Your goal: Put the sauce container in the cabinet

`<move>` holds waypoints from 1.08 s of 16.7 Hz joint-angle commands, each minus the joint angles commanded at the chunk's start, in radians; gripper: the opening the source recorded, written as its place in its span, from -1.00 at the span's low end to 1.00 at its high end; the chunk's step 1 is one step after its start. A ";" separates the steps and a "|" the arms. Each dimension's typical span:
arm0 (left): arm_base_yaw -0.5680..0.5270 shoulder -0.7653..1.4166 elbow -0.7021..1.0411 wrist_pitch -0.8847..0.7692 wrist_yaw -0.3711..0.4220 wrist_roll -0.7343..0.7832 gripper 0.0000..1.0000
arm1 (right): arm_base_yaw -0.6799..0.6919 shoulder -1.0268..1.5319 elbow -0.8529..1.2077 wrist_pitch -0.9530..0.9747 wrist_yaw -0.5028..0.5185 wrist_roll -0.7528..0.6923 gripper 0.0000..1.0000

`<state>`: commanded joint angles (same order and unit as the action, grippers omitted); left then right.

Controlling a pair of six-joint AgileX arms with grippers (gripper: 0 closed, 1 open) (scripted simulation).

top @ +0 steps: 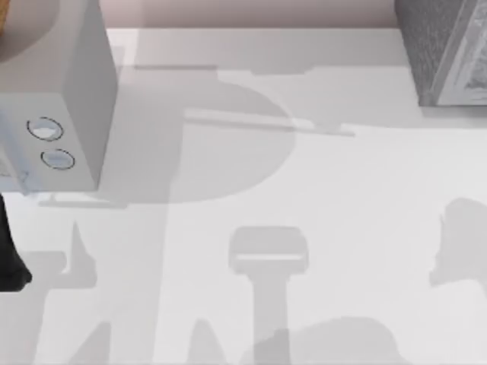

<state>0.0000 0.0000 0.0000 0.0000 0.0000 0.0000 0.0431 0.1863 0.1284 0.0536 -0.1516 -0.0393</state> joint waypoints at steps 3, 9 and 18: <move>0.000 0.000 0.000 0.000 0.000 0.000 1.00 | -0.026 -0.140 -0.101 -0.053 0.113 0.024 -1.00; 0.000 0.000 0.000 0.000 0.000 0.000 1.00 | -0.043 -0.186 -0.128 -0.054 0.152 0.039 -1.00; 0.000 0.000 0.000 0.000 0.000 0.000 1.00 | 0.000 0.052 0.162 -0.141 0.179 0.053 -1.00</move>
<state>0.0000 0.0000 0.0000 0.0000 0.0000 0.0000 0.0429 0.2383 0.2907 -0.0869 0.0273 0.0139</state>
